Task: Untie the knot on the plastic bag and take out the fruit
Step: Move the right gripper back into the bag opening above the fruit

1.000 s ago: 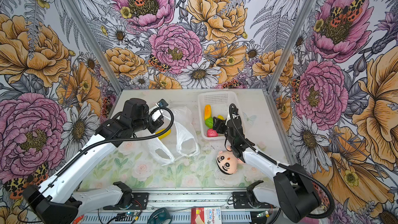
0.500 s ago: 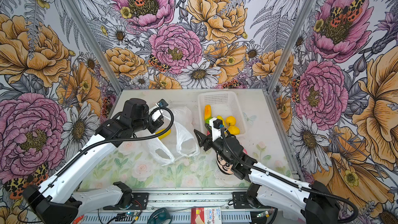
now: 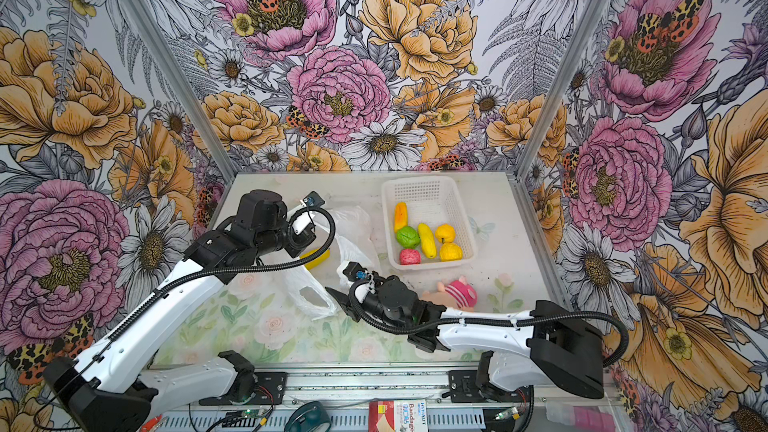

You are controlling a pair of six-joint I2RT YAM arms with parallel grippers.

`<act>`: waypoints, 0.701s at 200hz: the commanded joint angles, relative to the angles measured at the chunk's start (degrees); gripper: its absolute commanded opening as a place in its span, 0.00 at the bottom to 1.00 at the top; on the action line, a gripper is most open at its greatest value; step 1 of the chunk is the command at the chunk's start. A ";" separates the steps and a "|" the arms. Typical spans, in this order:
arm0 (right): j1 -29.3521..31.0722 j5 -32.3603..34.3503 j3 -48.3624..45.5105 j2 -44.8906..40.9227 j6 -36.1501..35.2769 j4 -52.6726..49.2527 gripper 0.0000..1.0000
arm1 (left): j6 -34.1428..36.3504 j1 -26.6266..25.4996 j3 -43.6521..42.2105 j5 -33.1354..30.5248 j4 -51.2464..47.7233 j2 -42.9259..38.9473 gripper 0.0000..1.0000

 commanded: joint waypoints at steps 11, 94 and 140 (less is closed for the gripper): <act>0.28 -0.32 5.55 8.94 -0.27 3.60 0.47 | -0.90 0.53 -0.34 -0.45 0.99 -0.18 0.00; -1.71 6.36 14.67 22.19 5.16 0.81 0.39 | -0.98 0.50 -0.25 -0.09 1.01 -0.42 0.00; -4.44 6.99 23.58 30.94 10.55 -6.47 0.54 | -0.85 0.16 -0.10 1.05 1.11 -1.16 0.00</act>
